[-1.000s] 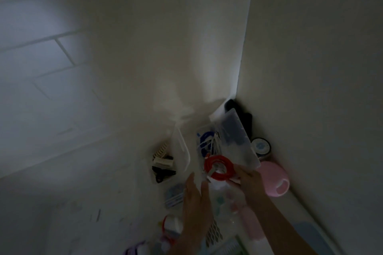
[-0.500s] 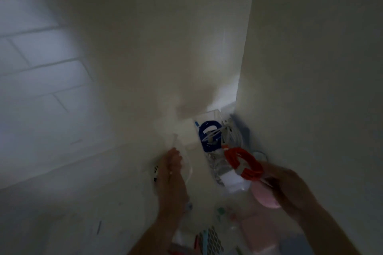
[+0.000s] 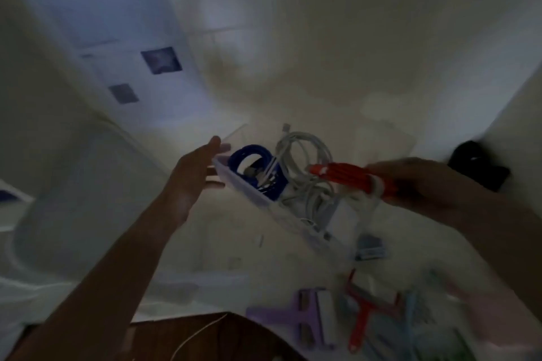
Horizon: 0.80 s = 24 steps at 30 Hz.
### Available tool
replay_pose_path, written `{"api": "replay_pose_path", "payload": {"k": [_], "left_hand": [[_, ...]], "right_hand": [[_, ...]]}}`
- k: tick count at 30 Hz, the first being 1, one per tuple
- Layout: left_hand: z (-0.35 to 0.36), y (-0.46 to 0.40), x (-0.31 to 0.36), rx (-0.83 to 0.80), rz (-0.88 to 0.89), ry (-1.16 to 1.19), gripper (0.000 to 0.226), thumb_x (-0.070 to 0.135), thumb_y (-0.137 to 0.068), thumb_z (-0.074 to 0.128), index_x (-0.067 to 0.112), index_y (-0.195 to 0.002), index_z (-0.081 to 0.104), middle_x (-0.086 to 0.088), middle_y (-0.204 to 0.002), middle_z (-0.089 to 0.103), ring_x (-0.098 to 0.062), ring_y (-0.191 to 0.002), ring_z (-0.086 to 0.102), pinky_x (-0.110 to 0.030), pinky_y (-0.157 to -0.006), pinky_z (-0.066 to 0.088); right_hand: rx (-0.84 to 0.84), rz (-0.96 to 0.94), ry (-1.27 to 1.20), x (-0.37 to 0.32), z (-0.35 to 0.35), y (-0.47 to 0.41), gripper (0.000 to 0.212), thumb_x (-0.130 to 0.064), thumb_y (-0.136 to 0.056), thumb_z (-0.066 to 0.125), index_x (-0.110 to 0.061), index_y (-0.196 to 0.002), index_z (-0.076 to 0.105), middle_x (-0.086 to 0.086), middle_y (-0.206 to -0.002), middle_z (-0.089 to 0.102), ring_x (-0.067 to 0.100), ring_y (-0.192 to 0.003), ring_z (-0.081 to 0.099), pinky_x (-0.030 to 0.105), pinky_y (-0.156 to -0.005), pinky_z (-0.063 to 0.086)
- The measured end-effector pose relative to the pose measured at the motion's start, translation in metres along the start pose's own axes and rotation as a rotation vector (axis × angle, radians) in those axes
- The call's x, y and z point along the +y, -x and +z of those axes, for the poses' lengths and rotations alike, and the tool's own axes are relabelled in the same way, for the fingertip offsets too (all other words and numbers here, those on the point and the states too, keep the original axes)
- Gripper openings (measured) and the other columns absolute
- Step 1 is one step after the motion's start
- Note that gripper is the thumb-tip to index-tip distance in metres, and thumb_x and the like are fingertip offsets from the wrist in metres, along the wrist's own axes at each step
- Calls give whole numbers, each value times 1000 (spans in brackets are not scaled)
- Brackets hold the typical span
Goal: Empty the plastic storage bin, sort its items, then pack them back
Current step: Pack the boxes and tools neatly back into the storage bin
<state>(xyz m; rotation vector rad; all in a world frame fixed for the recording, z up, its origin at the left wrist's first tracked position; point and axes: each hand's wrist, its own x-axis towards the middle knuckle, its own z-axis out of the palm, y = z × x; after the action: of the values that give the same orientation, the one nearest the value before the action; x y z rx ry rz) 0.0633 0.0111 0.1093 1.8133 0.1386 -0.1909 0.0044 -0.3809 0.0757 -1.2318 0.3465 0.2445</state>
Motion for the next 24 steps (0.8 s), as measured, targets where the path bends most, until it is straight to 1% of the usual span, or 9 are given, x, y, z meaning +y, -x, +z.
{"api": "replay_pose_path", "payload": {"k": [2,6,11,13,15,17,20,23,24], "left_hand": [[-35,-2,-26,61,-22,-33,37,39,-100,45,14,-117,67,-8,-108,70,-26,-93,67,-34,-77,54],[-85,-19,-89,195,-57,-227,9,34,-88,63,27,-90,68,-8,-97,71,-30,-89,68,-45,-83,56],[-91,-28,-161,84,-45,-807,11,17,-95,55,8,-96,61,-11,-97,68,-27,-89,64,-31,-76,49],[-86,-34,-186,12,-51,-921,14,13,-96,51,5,-102,60,-12,-104,67,-28,-94,63,-27,-72,42],[-81,-42,-201,-59,-113,-973,8,10,-95,49,9,-97,57,-7,-98,64,-25,-95,62,-22,-64,37],[-73,-49,-215,-127,-159,-1009,23,8,-94,51,17,-75,42,2,-78,52,-19,-80,56,-21,-52,32],[-62,-56,-229,-226,-224,-1072,37,9,-94,52,20,-67,30,4,-68,38,-7,-58,38,-16,-45,27],[-57,-62,-242,-307,-278,-1112,36,13,-96,51,19,-68,29,4,-69,38,-8,-59,37,-20,-48,31],[-57,-63,-245,-325,-289,-1106,36,12,-96,51,19,-68,29,3,-70,38,-9,-60,38,-22,-49,32]], "right_hand": [[-27,133,135,19,90,-24,18,-5,-87,58,-5,-76,73,7,-73,71,12,-60,67,20,-52,57],[-71,126,346,62,147,-76,15,-17,-89,67,-4,-95,74,12,-93,70,18,-81,65,24,-68,59],[-14,207,438,120,160,-119,26,-18,-86,72,0,-105,71,14,-104,74,22,-91,65,34,-81,48],[-1,270,497,142,159,-132,19,-19,-86,73,-4,-97,70,16,-103,75,22,-87,65,33,-78,48],[34,327,546,160,159,-145,14,-19,-88,72,-7,-84,68,13,-93,75,19,-70,62,26,-64,46],[81,383,607,176,160,-155,18,-19,-90,70,-5,-80,65,12,-84,74,14,-55,56,20,-51,41],[109,421,673,202,160,-175,20,-19,-90,71,-1,-86,63,25,-97,73,11,-42,56,20,-47,40],[132,406,773,221,162,-186,19,-16,-90,68,2,-97,66,19,-95,70,12,-54,58,24,-52,47],[151,398,803,223,163,-188,26,-16,-91,66,6,-105,66,14,-93,66,15,-61,58,24,-56,49]]}}
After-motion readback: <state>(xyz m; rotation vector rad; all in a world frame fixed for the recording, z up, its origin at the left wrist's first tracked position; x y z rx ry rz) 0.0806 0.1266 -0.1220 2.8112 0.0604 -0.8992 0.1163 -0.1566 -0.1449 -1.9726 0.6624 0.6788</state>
